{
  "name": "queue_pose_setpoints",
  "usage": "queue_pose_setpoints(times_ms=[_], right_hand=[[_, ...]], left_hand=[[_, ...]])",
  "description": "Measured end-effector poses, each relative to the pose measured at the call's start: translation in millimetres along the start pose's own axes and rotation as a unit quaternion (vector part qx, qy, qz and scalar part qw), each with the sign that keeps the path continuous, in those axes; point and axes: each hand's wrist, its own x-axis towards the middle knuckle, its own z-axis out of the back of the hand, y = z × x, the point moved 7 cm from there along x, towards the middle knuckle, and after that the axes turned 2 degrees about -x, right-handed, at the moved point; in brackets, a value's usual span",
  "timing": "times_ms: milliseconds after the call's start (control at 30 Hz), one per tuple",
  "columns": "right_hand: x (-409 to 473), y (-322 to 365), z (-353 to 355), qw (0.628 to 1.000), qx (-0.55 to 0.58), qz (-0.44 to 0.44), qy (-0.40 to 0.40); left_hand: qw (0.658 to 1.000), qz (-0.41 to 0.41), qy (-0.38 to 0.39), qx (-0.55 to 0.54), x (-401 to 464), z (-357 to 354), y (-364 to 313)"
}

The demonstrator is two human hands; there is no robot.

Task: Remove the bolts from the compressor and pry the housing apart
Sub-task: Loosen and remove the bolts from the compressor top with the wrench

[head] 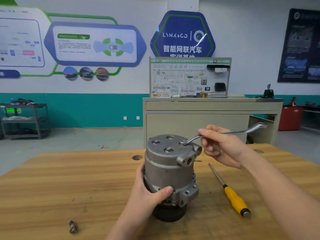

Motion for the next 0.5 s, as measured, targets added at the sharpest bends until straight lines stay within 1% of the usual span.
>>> queue_pose_setpoints(times_ms=[33, 100, 167, 267, 300, 333, 400, 433, 500], right_hand=[[7, -6, 0, 0.998, 0.026, -0.047, 0.019], [21, -14, -5, 0.994, 0.056, -0.086, 0.036], [30, -12, -8, 0.992, 0.102, -0.071, 0.021], [28, 2, 1, 0.982, 0.185, 0.005, -0.05], [24, 7, 6, 0.981, 0.174, 0.037, -0.077], [18, 11, 10, 0.983, 0.135, 0.07, -0.101], [5, 17, 10, 0.982, 0.021, 0.13, -0.137], [-2, 19, 7, 0.977, -0.025, 0.15, -0.148], [-12, 21, 1, 0.967, -0.081, 0.178, -0.163]], left_hand=[[1.0, 0.002, 0.001, 0.003, 0, 0, 0], [1.0, 0.002, 0.005, 0.008, 0, 0, 0], [1.0, 0.001, 0.007, 0.012, 1, 0, 1], [1.0, -0.002, 0.011, 0.013, 2, 0, 1], [1.0, 0.0, 0.01, 0.015, 2, -1, 1], [1.0, 0.001, 0.007, 0.015, 2, -1, 1], [1.0, 0.001, 0.001, 0.014, 2, -1, 2], [1.0, 0.002, -0.002, 0.016, 2, -1, 2], [1.0, 0.004, -0.003, 0.022, 1, -1, 2]])
